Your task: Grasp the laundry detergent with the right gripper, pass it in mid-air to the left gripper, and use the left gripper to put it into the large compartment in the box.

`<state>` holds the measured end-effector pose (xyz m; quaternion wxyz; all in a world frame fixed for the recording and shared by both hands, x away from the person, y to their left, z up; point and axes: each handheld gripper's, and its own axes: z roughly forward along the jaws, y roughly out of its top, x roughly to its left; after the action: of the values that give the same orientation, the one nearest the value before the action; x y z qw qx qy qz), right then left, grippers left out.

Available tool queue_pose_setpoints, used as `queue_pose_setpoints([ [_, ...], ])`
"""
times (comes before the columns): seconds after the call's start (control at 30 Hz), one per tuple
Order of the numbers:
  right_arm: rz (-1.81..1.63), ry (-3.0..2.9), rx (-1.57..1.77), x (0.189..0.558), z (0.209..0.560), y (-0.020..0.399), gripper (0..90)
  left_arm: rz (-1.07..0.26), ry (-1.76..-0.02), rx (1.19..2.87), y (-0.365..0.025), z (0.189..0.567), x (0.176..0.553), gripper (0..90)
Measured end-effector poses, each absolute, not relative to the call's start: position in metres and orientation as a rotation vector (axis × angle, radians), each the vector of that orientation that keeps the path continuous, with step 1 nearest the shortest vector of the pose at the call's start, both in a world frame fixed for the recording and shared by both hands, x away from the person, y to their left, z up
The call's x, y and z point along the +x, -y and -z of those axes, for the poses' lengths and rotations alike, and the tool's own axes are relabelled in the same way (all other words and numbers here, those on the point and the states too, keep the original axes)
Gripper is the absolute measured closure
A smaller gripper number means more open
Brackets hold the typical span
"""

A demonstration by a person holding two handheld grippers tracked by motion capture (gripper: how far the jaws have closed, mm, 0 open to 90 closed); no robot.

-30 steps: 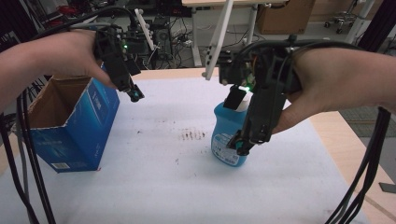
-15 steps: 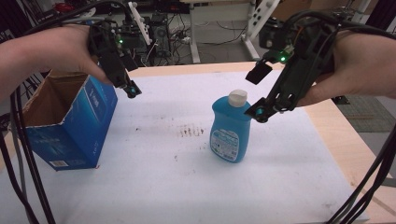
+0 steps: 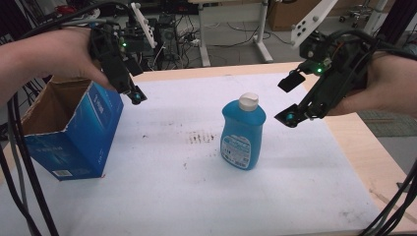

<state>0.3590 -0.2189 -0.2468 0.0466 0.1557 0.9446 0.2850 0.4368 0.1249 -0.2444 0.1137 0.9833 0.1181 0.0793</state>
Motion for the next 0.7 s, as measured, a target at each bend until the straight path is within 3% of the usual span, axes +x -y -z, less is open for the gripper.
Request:
queue_pose_setpoints([
  [0.7,-0.915,-2.883,0.537,0.367,0.292,0.218,13.2,-0.229,-0.339,2.889,-0.127,0.245,0.437,17.6],
])
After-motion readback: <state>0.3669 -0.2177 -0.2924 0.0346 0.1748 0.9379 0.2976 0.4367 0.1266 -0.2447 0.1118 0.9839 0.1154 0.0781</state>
